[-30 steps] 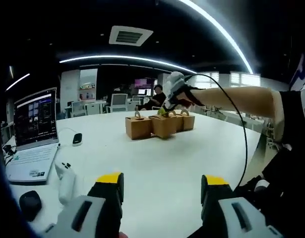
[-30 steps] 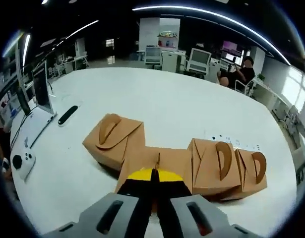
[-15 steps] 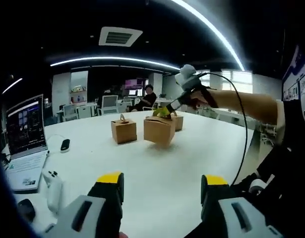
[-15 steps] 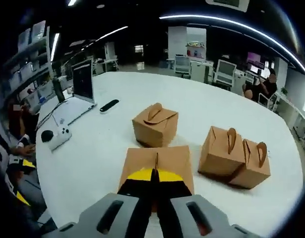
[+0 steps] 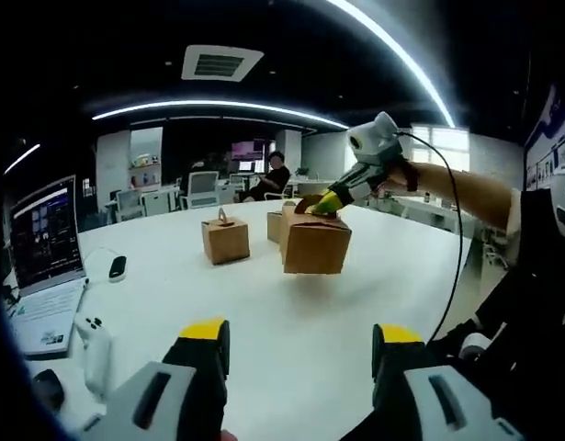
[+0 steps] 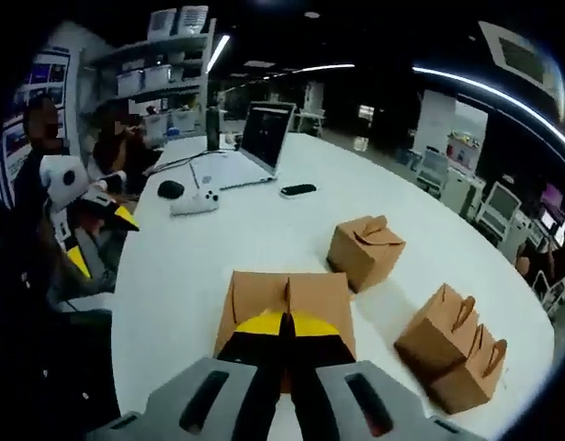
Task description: Pick up one paper box from the group, open the paper box, and remove the item inside
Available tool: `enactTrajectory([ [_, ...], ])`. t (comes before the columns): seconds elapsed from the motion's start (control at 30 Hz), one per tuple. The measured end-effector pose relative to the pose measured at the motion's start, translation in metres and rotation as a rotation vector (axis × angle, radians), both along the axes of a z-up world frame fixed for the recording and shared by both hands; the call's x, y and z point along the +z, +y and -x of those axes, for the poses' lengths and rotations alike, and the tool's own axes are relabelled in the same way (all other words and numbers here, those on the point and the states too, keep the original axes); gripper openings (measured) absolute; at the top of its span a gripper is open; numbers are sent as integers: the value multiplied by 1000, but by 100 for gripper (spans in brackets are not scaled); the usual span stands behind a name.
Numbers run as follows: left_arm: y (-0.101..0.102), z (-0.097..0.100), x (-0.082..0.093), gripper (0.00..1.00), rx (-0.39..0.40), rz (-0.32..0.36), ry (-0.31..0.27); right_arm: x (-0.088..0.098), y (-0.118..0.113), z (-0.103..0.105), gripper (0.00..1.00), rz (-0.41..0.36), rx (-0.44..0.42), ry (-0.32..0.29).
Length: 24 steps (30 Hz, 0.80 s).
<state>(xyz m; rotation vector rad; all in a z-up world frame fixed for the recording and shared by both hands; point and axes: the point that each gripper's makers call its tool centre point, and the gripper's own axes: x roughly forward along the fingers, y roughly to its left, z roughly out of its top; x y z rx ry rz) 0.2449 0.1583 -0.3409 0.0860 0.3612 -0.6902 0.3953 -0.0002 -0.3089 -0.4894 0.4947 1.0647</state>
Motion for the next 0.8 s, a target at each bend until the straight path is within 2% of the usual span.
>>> enactTrajectory([
  [0.17,-3,-3,1,63,10,0,-1,-10,-2,16,2,32,150,-7],
  [0.27,-6,-5,-1,63,14,-4,3,-14,-5,16,2,60,182,-15],
  [0.43,-8,-6,-6,63,15,-10,19,-20,-5,29,2,75,300,-8],
  [0.63,-8,-7,-10,63,10,-22,35,-37,-10,32,2,93,319,33],
  [0.8,-9,-10,-14,63,7,-24,47,-41,-16,28,2,79,310,51],
])
